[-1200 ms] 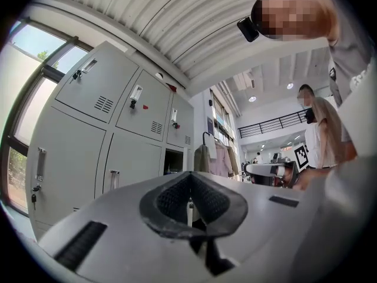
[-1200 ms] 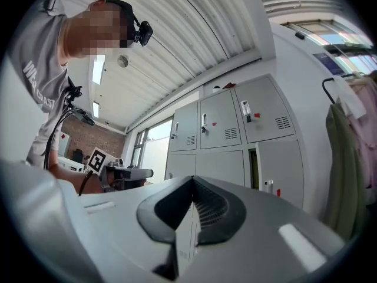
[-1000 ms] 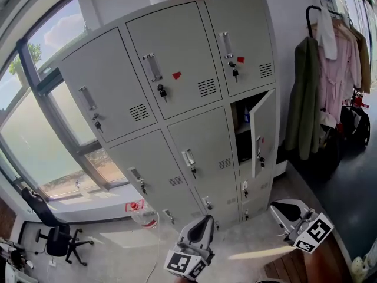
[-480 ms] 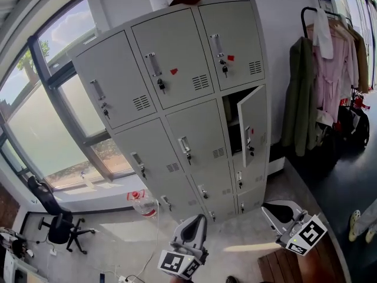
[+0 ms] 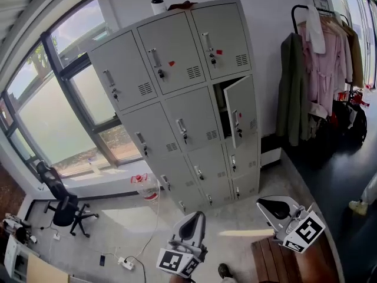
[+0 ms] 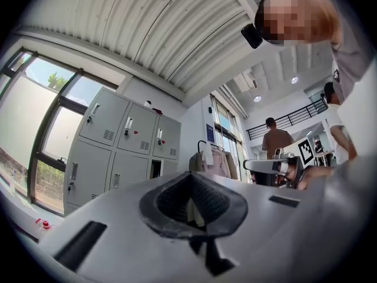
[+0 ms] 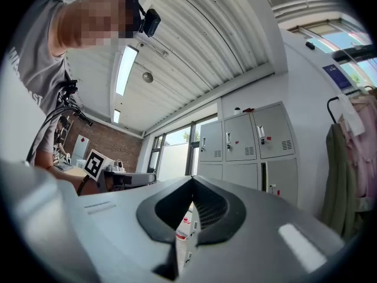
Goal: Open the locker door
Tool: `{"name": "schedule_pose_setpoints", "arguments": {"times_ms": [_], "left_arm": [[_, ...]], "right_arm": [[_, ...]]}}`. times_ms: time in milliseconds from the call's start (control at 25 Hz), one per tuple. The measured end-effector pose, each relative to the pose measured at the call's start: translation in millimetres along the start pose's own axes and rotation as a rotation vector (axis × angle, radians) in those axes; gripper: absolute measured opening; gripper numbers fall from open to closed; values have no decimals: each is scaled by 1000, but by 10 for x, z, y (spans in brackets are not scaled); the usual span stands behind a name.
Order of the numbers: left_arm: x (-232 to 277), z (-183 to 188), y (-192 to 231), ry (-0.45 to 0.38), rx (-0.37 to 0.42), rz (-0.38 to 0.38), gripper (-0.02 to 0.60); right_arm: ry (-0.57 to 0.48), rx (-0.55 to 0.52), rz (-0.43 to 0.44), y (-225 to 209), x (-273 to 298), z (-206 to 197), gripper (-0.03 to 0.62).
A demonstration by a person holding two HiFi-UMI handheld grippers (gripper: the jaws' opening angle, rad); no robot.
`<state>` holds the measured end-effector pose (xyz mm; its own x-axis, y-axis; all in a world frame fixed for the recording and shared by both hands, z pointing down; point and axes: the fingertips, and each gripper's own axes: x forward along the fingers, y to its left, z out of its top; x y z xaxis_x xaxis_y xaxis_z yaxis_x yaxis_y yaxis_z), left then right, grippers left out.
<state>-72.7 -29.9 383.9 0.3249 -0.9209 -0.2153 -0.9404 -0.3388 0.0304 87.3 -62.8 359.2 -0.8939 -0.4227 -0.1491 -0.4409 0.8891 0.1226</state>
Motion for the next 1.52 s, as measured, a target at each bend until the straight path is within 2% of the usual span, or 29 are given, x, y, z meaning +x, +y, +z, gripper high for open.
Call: {"name": "schedule_pose_setpoints", "arguments": {"times_ms": [200, 400, 880, 1120, 1520], "left_arm": [[-431, 274, -365, -12, 15, 12, 6], [-855, 426, -529, -22, 22, 29, 6], [-1677, 670, -772, -14, 5, -6, 6], [-1863, 810, -863, -29, 7, -27, 6], [-2004, 763, -1040, -54, 10, -47, 6]], "right_arm": [[10, 17, 27, 405, -302, 143, -6], [0, 13, 50, 817, -489, 291, -6], [43, -1, -22, 1595, -796, 454, -8], [40, -11, -41, 1792, -898, 596, -8], [40, -22, -50, 1912, -1096, 561, -8]]}}
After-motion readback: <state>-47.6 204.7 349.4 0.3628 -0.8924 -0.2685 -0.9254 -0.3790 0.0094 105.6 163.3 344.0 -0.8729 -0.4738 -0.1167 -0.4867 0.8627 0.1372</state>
